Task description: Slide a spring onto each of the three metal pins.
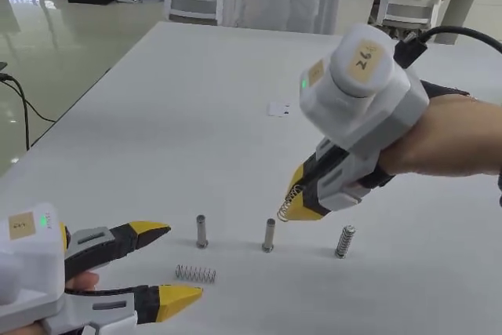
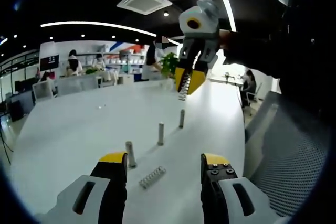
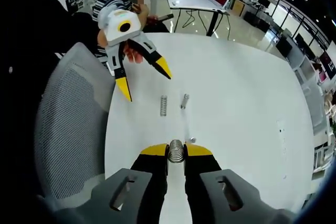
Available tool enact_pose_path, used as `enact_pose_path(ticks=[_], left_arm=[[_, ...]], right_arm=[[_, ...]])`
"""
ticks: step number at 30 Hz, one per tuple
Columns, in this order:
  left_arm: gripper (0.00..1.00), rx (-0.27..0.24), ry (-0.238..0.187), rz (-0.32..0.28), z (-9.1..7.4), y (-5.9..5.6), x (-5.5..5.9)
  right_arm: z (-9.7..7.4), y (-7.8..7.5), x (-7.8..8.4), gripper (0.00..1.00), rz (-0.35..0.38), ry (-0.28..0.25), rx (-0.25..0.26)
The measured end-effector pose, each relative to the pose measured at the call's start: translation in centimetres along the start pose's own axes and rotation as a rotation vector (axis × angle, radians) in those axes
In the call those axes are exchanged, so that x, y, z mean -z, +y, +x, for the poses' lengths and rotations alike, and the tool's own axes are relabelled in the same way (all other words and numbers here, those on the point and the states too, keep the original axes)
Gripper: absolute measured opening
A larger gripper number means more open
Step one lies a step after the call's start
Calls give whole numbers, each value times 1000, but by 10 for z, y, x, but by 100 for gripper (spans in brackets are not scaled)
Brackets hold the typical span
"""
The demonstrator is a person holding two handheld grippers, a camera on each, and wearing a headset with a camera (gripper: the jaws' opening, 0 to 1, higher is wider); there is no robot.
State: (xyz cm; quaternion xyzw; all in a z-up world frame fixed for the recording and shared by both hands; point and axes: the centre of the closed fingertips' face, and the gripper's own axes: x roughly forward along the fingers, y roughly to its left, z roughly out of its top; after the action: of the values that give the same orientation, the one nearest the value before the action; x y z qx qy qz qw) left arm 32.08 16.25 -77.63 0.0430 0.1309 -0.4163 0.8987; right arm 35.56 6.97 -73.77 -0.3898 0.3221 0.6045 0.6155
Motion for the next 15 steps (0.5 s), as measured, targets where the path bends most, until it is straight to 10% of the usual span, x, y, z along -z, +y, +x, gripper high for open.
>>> enact_pose_path(ticks=[15], left_arm=[[51,0,-3,1,1,1,2]], right_arm=[[12,-18,5,8,-10,54,0]])
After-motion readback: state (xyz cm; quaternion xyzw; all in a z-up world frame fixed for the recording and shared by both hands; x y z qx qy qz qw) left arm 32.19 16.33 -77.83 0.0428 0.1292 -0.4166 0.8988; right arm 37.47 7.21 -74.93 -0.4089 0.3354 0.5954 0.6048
